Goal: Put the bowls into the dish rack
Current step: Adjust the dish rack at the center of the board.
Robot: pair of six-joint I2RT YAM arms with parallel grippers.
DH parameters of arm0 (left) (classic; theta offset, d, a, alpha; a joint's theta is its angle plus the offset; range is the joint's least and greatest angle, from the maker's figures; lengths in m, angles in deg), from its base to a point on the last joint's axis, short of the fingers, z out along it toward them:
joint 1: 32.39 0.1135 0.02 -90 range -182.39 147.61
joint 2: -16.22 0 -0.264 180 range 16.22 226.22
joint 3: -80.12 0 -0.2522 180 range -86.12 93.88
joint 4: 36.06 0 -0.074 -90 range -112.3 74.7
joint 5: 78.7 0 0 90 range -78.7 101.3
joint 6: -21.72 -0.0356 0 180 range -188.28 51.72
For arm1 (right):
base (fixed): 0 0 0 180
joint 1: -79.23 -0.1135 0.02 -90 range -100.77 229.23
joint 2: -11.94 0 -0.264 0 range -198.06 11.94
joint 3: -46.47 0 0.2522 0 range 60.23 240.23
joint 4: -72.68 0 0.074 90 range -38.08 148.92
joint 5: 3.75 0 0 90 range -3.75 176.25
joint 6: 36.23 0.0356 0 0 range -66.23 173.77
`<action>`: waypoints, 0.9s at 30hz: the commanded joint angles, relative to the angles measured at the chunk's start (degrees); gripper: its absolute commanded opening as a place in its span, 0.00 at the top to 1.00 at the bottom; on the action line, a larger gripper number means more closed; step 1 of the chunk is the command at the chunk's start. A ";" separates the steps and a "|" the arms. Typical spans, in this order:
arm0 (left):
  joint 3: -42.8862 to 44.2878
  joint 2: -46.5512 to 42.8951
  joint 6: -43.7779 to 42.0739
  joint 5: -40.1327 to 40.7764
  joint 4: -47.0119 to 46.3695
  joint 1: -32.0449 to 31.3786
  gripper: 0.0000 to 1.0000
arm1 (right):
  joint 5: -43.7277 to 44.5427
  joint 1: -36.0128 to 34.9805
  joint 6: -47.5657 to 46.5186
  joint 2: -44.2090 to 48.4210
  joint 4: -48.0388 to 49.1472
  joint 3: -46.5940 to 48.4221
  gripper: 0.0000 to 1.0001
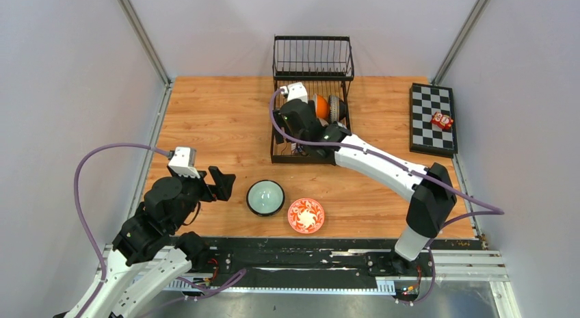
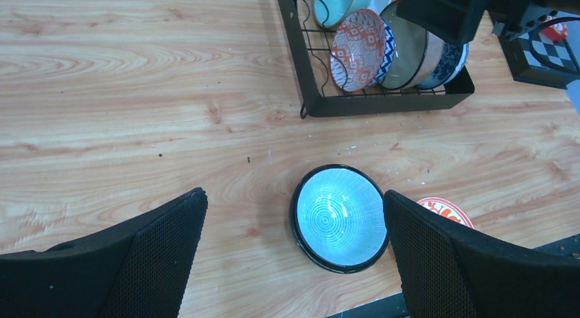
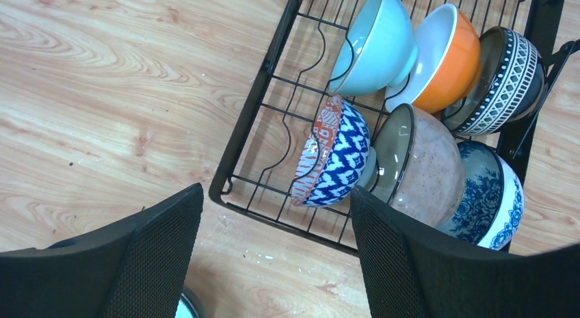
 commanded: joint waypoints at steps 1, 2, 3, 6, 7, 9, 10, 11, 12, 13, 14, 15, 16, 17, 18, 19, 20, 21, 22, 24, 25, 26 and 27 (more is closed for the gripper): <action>-0.40 -0.34 -0.90 -0.66 0.17 0.04 0.00 | -0.64 -1.70 -1.09 2.15 -0.82 -1.16 0.21; -0.40 -0.36 -0.90 -0.66 0.14 0.04 0.00 | -1.76 -1.97 -0.99 1.92 -0.28 -1.16 0.22; -0.40 -0.35 -0.90 -0.71 0.20 0.06 0.00 | -2.72 -2.22 -0.95 1.33 0.25 -0.90 0.22; -0.40 -0.35 -0.98 -0.75 0.17 0.10 0.00 | -3.45 -2.81 -0.68 -1.80 -0.18 1.75 0.26; -0.40 -0.41 -1.03 -0.77 0.19 0.06 0.00 | -3.56 -2.89 -0.74 -3.01 -0.30 2.72 0.27; -0.40 -0.56 -0.98 -0.66 0.25 0.10 0.00 | -3.85 -2.84 -0.56 -5.63 -0.59 4.64 0.29; -0.40 -0.69 -0.93 -0.66 0.25 0.10 0.00 | -3.93 -2.88 -0.42 -7.14 -0.87 5.63 0.30; -0.36 -0.82 -0.90 -0.66 0.27 0.09 0.00 | -4.15 -2.84 -0.39 -8.49 -1.30 6.66 0.30; -0.40 -0.93 -0.90 -0.66 0.37 0.10 0.00 | -4.22 -2.84 -0.24 -9.61 -1.43 7.40 0.30; -0.40 -1.01 -0.90 -0.66 0.36 0.09 0.00 | -4.30 -2.84 -0.04 -10.83 -1.55 8.13 0.31; -0.40 -1.17 -0.90 -0.66 0.30 0.08 0.00 | -4.46 -2.83 0.10 -12.02 -1.70 8.91 0.33; -0.47 -1.27 -0.94 -0.74 0.31 0.05 0.00 | -4.49 -2.81 0.14 -13.13 -1.91 9.98 0.33; -0.49 -1.31 -0.94 -0.77 0.26 0.10 0.00 | -4.45 -2.83 0.27 -14.44 -2.19 10.79 0.34; -0.49 -1.26 -0.91 -0.80 0.30 0.10 0.00 | -4.49 -2.75 0.40 -15.61 -2.57 11.57 0.34; -0.48 -1.12 -0.97 -0.94 0.24 0.04 0.00 | -4.54 -2.70 0.55 -16.76 -2.99 12.27 0.35; -0.47 -1.07 -0.98 -1.01 0.23 0.02 0.00 | -4.64 -2.66 0.83 -17.71 -3.10 12.81 0.36; -0.42 -0.98 -0.98 -1.09 0.36 0.05 0.00 | -4.85 -2.59 0.95 -18.58 -3.18 13.21 0.37; -0.40 -0.90 -0.98 -1.10 0.44 0.09 0.00 | -5.11 -2.50 1.08 -19.40 -3.29 13.71 0.39; -0.40 -0.88 -0.98 -1.15 0.48 0.05 0.00 | -5.38 -2.41 1.28 -20.12 -3.38 14.07 0.40; -0.40 -0.87 -0.98 -1.18 0.33 0.01 0.00 | -6.05 -2.14 1.47 -21.79 -3.74 14.91 0.44; -0.46 -0.87 -0.98 -1.17 0.38 0.02 0.00 | -6.29 -2.13 1.56 -22.37 -3.82 15.19 0.45; -0.45 -0.80 -0.98 -1.18 0.34 -0.01 0.00 | -6.60 -2.12 1.68 -22.96 -3.90 15.50 0.46; -0.41 -0.79 -0.94 -1.13 0.34 0.01 0.00 | -6.79 -2.06 1.75 -23.54 -4.14 15.86 0.47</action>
